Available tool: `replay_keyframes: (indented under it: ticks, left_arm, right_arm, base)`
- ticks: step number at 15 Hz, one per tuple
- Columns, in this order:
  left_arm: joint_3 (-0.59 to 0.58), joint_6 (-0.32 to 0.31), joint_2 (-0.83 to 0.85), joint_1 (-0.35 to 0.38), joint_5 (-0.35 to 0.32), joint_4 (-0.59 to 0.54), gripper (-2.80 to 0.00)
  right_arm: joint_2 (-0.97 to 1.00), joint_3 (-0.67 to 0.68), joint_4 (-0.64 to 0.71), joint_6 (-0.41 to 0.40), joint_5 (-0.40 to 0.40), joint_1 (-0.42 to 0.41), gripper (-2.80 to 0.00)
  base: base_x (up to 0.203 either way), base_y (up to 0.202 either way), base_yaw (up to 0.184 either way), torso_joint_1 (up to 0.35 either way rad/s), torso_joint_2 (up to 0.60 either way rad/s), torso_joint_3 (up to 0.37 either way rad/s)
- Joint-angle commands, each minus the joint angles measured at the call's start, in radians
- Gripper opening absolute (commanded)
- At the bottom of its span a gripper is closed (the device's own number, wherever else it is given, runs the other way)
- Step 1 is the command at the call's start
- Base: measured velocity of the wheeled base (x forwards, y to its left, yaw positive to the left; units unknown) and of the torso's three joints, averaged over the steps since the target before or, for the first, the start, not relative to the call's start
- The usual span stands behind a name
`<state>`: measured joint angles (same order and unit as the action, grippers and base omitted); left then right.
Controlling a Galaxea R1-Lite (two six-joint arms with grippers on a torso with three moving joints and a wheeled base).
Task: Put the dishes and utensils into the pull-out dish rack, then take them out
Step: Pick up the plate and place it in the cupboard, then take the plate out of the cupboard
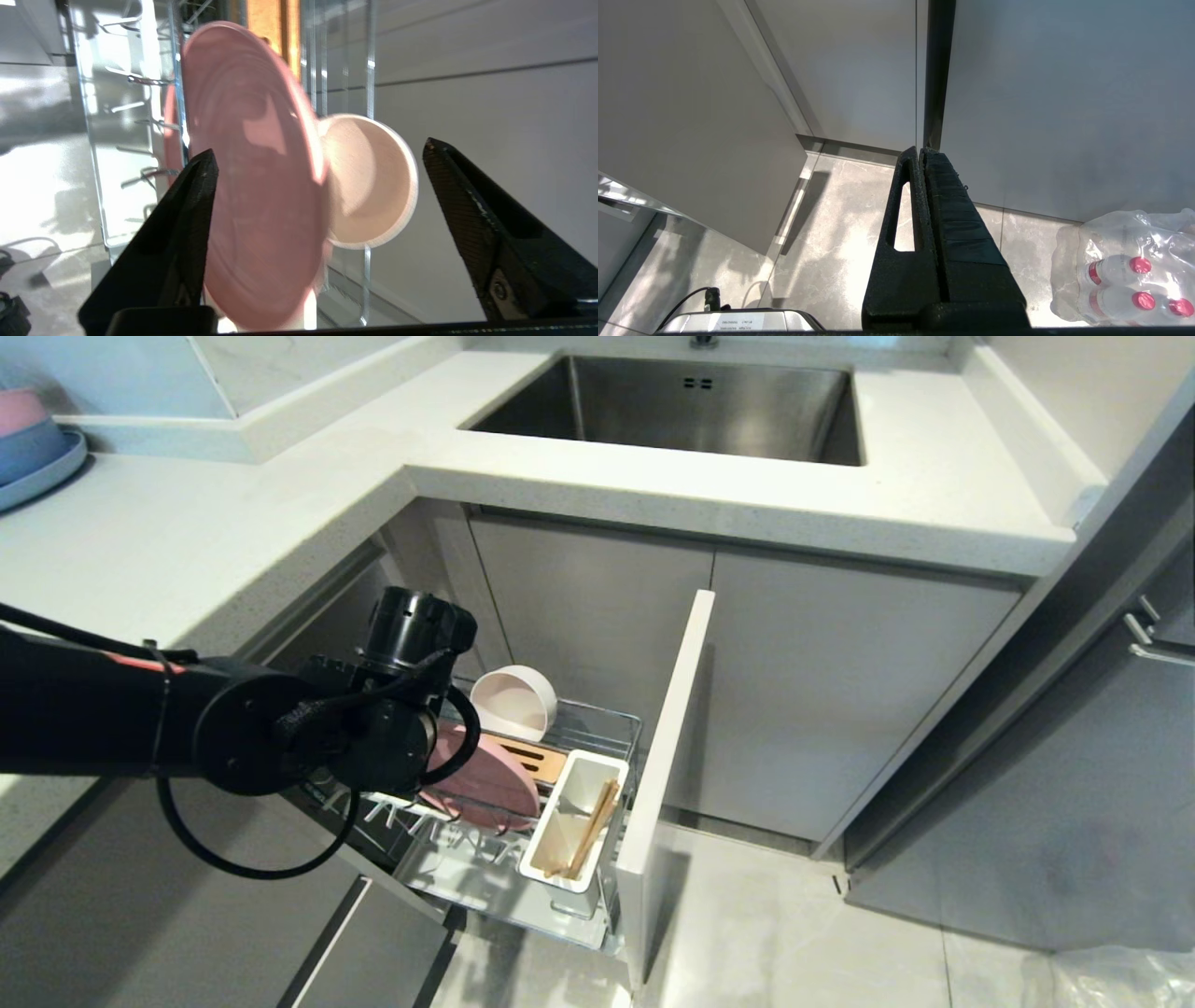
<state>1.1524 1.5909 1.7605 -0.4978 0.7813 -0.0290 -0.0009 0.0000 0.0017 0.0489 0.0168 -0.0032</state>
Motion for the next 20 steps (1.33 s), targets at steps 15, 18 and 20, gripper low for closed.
replay_keyframes:
  ticks: [15, 18, 20]
  left_arm:
    - [0.346, -0.214, -0.294, -0.192, 0.008, -0.491, -2.80]
    - [0.455, -0.517, -0.407, -0.203, 0.007, -0.534, -2.80]
    - [0.496, -0.726, -0.493, -0.187, 0.007, -0.537, -2.80]
  right_arm:
    - [0.001, 0.002, 0.000, 0.000, 0.000, 0.000, -2.80]
    - [0.001, 0.002, 0.000, 0.000, 0.000, 0.000, -2.80]
    - [0.001, 0.002, 0.000, 0.000, 0.000, 0.000, -2.80]
  base:
    - [0.000, 0.000, 0.000, 0.000, 0.00, 0.000]
    - [0.000, 0.000, 0.000, 0.000, 0.00, 0.000]
    - [0.000, 0.000, 0.000, 0.000, 0.00, 0.000]
